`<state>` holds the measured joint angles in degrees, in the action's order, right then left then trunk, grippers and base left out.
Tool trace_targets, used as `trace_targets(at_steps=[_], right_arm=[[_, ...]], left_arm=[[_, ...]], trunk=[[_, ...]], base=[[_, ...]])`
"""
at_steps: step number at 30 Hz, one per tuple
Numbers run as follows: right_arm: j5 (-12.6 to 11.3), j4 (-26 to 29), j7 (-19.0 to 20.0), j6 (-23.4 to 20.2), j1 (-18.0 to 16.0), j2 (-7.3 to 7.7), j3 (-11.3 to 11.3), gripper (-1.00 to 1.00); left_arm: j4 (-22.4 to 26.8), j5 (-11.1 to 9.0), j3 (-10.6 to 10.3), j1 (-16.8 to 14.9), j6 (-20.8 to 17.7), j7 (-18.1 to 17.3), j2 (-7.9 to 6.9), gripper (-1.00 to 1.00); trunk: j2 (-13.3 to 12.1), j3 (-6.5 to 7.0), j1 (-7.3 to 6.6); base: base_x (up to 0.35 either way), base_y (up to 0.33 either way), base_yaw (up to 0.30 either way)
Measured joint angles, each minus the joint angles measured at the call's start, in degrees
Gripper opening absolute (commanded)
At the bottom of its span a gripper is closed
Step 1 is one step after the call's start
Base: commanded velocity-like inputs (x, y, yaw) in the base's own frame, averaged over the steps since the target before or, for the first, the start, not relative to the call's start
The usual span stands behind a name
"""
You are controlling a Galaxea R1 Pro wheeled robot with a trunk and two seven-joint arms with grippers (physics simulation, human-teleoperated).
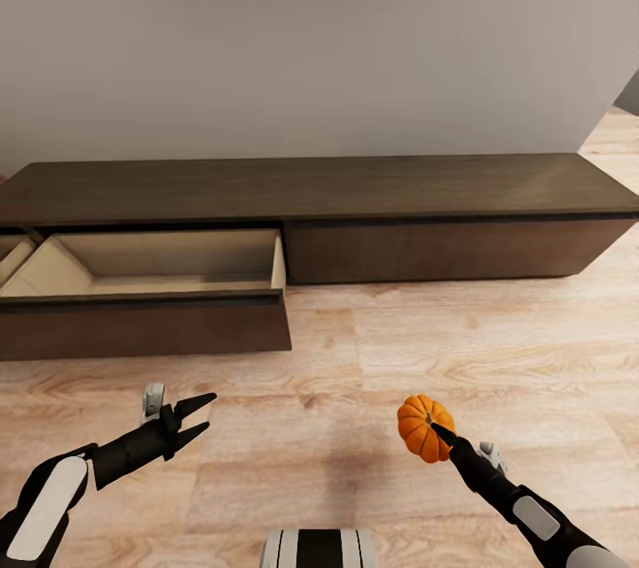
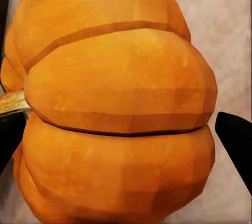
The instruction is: Place each of the two pumpkins and all three candles from the living room inside a cabinet in the living room (use any cabinet), then make sure every cabinet is closed, and position the cauldron so it is next to a table in the living room.
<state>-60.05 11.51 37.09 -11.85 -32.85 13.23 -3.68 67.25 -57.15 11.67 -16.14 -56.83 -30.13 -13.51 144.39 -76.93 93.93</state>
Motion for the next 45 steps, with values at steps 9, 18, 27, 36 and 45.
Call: trace_targets(at_steps=[9, 18, 27, 36, 45], right_arm=[[0.03, 0.00, 0.05, 0.02, 0.00, 0.00, -0.01, -1.00], [0.09, -0.01, 0.20, 0.17, -0.02, -0.01, 0.00, -1.00], [0.11, -0.01, 0.17, 0.18, -0.02, -0.01, 0.01, -1.00], [0.11, -0.01, 0.04, 0.20, -0.02, -0.01, 0.02, -1.00], [0.21, -0.02, -0.01, 0.26, -0.01, -0.01, -0.03, -1.00]], left_arm=[[0.08, 0.00, 0.00, 0.00, 0.00, 0.00, 0.03, 1.00], [0.01, -0.02, -0.01, 0.02, 0.00, 0.00, 0.03, 1.00], [-0.07, -0.02, -0.05, 0.02, 0.00, 0.00, 0.16, 1.00], [-0.08, -0.01, -0.05, 0.02, 0.00, 0.00, 0.16, 1.00], [-0.17, -0.06, -0.01, 0.02, 0.00, 0.01, 0.05, 1.00]], trunk=[[0.00, 0.00, -0.01], [0.00, 0.27, -0.01], [0.00, 0.71, -0.01], [0.00, 1.15, 0.00], [0.00, 1.59, 0.03]], base=[[-0.006, 0.000, 0.000], [0.000, 0.000, 0.173], [0.000, 0.000, 0.241], [-0.061, 0.000, 0.242], [-0.287, 0.047, 0.242]])
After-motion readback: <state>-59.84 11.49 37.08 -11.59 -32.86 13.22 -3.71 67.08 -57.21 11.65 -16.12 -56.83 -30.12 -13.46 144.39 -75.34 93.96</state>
